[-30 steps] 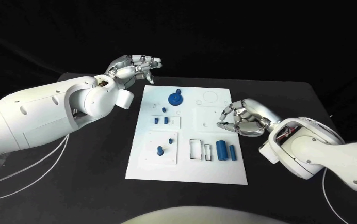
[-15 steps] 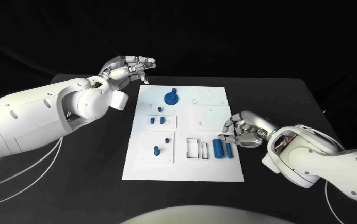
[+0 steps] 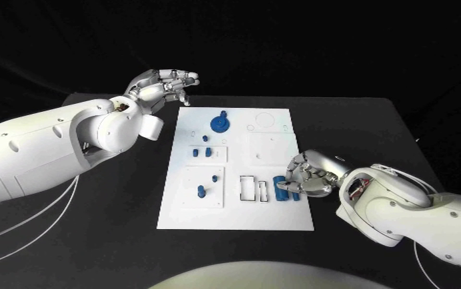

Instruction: Assemble the parts on the task board

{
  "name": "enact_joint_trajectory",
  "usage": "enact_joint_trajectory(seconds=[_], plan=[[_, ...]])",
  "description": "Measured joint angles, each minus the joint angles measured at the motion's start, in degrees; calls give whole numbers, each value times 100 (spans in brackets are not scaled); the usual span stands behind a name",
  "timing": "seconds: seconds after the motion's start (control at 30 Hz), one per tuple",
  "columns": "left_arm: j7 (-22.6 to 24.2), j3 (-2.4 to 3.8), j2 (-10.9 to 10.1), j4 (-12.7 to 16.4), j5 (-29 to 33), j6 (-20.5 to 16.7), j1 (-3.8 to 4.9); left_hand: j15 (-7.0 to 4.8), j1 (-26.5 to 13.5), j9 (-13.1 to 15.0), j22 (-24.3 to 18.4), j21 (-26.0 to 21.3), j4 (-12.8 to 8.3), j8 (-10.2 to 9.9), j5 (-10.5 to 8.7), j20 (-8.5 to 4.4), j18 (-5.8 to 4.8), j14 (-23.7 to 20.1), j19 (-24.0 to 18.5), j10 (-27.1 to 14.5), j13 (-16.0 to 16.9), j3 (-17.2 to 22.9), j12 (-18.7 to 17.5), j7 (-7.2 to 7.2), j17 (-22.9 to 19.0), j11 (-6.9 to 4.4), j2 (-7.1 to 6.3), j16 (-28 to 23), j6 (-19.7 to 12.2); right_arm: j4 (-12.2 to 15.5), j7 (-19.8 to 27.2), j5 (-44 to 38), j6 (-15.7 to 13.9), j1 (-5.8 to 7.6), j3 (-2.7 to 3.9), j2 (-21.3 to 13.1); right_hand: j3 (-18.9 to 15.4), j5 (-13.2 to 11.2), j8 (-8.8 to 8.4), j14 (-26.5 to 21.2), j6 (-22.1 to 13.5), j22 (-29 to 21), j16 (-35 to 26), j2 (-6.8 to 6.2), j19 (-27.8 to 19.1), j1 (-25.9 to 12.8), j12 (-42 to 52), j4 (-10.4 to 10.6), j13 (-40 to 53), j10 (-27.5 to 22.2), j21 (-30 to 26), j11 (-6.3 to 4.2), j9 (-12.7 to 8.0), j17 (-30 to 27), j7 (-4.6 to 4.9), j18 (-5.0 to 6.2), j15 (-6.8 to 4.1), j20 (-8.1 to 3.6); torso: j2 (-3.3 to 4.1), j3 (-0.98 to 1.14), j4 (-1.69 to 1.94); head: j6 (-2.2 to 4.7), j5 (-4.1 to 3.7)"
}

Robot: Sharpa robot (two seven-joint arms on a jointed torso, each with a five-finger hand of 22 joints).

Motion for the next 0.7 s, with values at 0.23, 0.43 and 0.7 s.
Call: enact_joint_trajectory(seconds=[0.23,0.43,0.7], plan=[[0,0,-4,0,0,0,-1,0,0,0,0,0,0,0,0,0,0,0,0,0,0,0,0,0,0,0,0,0,0,0,-148,-175,71,-57,-1,55,-113,0,44,0,18,0,0,43,0,-47,19,-3,32,21,0,-21,25,-1,-18,0,0,0,-3,1,1,-16,5],[0,0,-9,0,0,1,-1,0,-23,0,0,0,16,0,0,0,0,0,0,0,0,-16,0,0,-5,0,23,23,0,-47,-242,-293,121,-119,-3,119,-246,37,88,0,39,-1,0,75,0,-121,19,5,55,21,0,-21,59,-1,-38,1,0,0,1,-3,2,-16,11],[-13,0,-25,3,0,7,-1,0,-46,1,-7,0,31,22,0,0,0,0,0,-41,-1,-32,30,-21,-5,-1,46,23,-21,-141,-358,-420,184,-195,-3,238,-263,71,94,0,39,-2,0,75,-1,-121,19,-10,55,21,0,-21,91,-1,-39,1,1,0,5,-5,9,-31,8]])
